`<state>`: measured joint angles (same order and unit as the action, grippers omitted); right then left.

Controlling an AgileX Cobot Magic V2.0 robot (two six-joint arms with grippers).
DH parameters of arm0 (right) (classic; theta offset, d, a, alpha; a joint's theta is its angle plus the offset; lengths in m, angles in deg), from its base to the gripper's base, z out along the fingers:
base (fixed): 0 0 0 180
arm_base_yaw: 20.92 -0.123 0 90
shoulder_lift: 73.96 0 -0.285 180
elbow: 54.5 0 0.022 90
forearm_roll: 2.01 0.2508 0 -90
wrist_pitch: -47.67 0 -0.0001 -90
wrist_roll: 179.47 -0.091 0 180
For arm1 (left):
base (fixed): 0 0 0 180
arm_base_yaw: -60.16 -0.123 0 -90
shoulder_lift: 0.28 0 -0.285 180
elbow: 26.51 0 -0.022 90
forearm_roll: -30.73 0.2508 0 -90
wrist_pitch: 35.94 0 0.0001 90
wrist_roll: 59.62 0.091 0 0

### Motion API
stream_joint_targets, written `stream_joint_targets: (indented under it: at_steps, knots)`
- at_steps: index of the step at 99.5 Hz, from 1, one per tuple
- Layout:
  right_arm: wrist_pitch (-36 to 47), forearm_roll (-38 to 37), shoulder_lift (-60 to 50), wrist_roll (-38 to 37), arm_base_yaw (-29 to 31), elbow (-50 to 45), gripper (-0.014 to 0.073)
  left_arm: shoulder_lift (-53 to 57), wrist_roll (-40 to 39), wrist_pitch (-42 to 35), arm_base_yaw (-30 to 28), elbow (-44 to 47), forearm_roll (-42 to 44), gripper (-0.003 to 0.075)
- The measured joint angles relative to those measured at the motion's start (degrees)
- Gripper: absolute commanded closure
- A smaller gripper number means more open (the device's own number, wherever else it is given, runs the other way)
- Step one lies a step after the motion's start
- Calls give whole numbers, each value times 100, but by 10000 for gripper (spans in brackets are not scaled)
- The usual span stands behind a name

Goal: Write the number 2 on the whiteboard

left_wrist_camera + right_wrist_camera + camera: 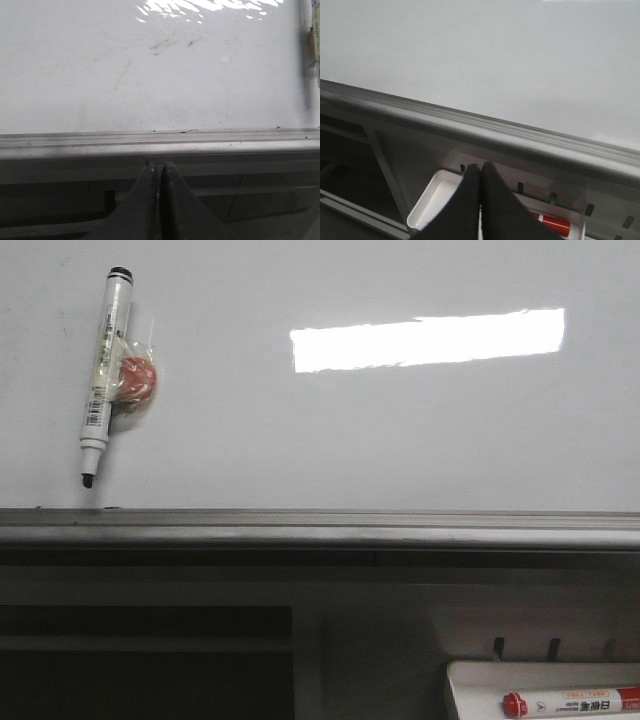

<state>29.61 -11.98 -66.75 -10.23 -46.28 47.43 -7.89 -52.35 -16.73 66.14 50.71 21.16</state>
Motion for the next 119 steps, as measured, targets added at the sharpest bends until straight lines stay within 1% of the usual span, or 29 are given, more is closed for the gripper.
stream_joint_targets:
  at_steps: [43,60,78,85,96,102,108,114,119]
  knots:
    - [0,0,0,0,0,0,665,0,0,0,0,0,0,741]
    - [-10,-308,0,0,0,0,665,0,0,0,0,0,10,741]
    - [46,-643,0,0,0,0,664,0,0,-23,0,0,575,741]
    - [299,-683,0,0,0,0,664,0,0,-34,0,0,688,741]
    - [1193,-596,0,0,0,0,664,0,0,-34,0,0,801,741]
    - [1650,-436,0,0,0,0,664,0,0,-55,0,0,840,741]
    - [1900,-169,0,0,0,0,664,0,0,-91,0,0,849,741]
    - [1999,164,0,0,0,0,664,0,0,-221,0,0,677,741]
    - [2012,430,0,0,0,0,664,0,0,-470,0,0,158,741]
